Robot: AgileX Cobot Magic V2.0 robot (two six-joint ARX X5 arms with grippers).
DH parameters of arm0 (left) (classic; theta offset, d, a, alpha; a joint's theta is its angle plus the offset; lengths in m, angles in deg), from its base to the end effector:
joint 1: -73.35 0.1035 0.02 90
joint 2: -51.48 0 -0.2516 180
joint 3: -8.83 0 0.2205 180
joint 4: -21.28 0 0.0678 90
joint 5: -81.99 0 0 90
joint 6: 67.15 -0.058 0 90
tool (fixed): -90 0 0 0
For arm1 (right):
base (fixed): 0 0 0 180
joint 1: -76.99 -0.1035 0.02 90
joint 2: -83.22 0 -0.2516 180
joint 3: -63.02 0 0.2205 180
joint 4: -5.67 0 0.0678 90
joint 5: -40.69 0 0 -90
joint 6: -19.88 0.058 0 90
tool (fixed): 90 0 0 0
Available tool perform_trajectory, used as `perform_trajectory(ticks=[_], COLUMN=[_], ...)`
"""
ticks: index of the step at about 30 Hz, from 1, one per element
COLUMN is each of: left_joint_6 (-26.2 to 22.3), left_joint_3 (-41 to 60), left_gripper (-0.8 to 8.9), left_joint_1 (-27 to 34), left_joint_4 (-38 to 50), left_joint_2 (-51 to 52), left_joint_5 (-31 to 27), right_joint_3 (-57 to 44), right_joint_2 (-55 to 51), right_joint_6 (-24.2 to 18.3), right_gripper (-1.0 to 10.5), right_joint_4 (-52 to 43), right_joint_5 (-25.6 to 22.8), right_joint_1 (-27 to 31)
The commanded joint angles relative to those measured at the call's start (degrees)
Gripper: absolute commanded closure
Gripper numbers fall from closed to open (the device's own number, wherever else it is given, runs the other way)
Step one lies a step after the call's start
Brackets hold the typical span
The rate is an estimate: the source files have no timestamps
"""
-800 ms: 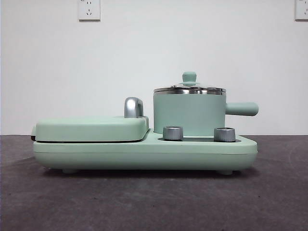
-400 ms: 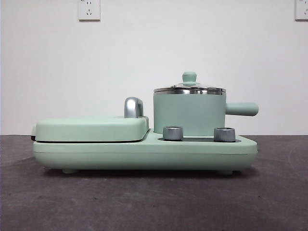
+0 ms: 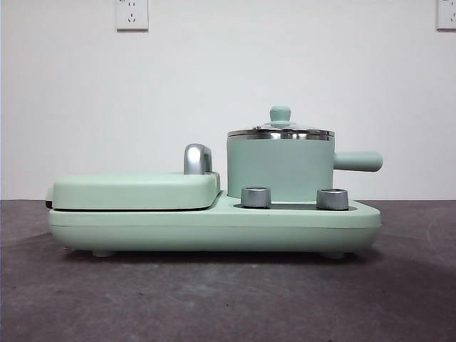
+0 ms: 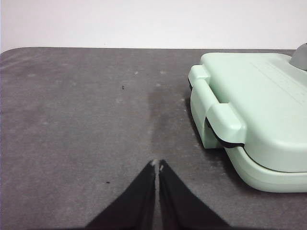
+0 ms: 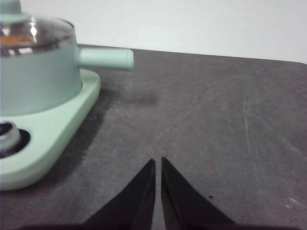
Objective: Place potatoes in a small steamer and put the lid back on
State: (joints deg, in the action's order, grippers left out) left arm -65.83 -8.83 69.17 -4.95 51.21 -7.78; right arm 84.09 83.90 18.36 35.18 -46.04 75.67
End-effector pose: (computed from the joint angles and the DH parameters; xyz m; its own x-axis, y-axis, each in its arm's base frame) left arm 0.1028 -0.0077 0.1513 0.9852 -0.0760 -0.1537 0.0733 0.9970 -0.0234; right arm 0.0991 0.0056 0.1634 0.9842 0.0797 -0.1582 -0.0835 0.9964 -0.0172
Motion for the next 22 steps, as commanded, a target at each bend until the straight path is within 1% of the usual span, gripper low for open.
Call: perform_trajectory(ticks=[1,5,8,22], left_joint_6=[0.48,0.48,0.48,0.48], left_joint_3=[1.09,1.09,1.09,1.09], left_gripper=[8.04,8.04,8.04,8.04], left_joint_1=[0.04,0.04,0.04,0.04], left_joint_4=[-0.24,-0.26,-0.26,-0.28], left_joint_2=[0.09,0.09,0.09,0.09], left_joint_5=[0.24,0.24,0.24,0.24], right_joint_3=[-1.44,-3.93,-4.57,-4.63], right_joint_2=[-0.48,-0.48,-0.48,-0.48], right_joint_6=[-0.57,-0.2,-0.24,-0.24], right_gripper=[9.3,9.3,9.3,9.3], right_joint_4=[-1.6,-2.01,-4.85,-4.96], right_joint_5=[-0.35,-0.24,-0.31,-0.33], right_joint_1=[0.11,0.11,0.11,0.11])
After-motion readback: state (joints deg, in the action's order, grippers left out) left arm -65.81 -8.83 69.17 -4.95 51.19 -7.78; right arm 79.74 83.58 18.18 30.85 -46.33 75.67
